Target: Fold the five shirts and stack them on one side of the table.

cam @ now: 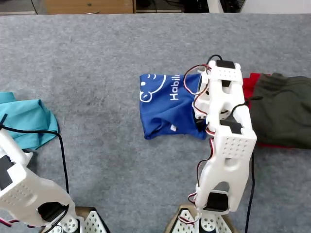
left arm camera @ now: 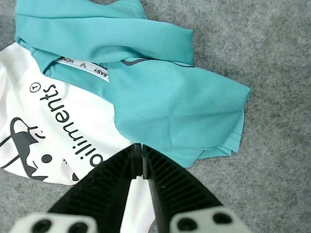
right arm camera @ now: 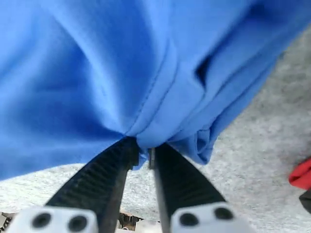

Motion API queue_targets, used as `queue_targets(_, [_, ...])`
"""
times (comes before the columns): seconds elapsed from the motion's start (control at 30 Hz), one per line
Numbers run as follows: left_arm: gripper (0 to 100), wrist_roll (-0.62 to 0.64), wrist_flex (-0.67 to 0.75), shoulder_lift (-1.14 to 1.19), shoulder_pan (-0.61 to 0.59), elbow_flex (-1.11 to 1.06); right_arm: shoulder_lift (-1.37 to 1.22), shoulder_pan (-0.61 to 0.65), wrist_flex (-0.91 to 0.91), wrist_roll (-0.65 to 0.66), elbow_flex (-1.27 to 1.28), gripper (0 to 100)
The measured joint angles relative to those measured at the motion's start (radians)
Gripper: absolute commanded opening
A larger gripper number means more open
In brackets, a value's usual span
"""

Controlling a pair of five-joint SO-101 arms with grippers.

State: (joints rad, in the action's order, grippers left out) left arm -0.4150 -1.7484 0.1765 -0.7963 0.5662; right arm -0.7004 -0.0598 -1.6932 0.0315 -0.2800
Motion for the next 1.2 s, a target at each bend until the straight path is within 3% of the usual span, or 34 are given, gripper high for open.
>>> queue_targets(0.27, [2, 0.000, 0.000, 0.000, 0.000, -0.025, -0.003, -0.002, -0.068, 0.012, -0.071, 0.2])
queue_targets(0.67, [2, 0.000, 0.000, 0.000, 0.000, -0.040, -0.002, -0.095, -0.071, 0.327, -0.163, 0.2])
queue_targets(0.9, [2, 0.000, 0.000, 0.000, 0.000, -0.040, -0.014, -0.143, -0.071, 0.362, -0.278, 0.6])
queue_targets(1.1, [2, 0.000, 0.000, 0.000, 0.000, -0.040, -0.025, -0.143, -0.071, 0.385, -0.279, 14.6])
queue_targets(1.2, [2, 0.000, 0.000, 0.000, 0.000, -0.040, -0.025, -0.173, -0.071, 0.379, -0.288, 15.6])
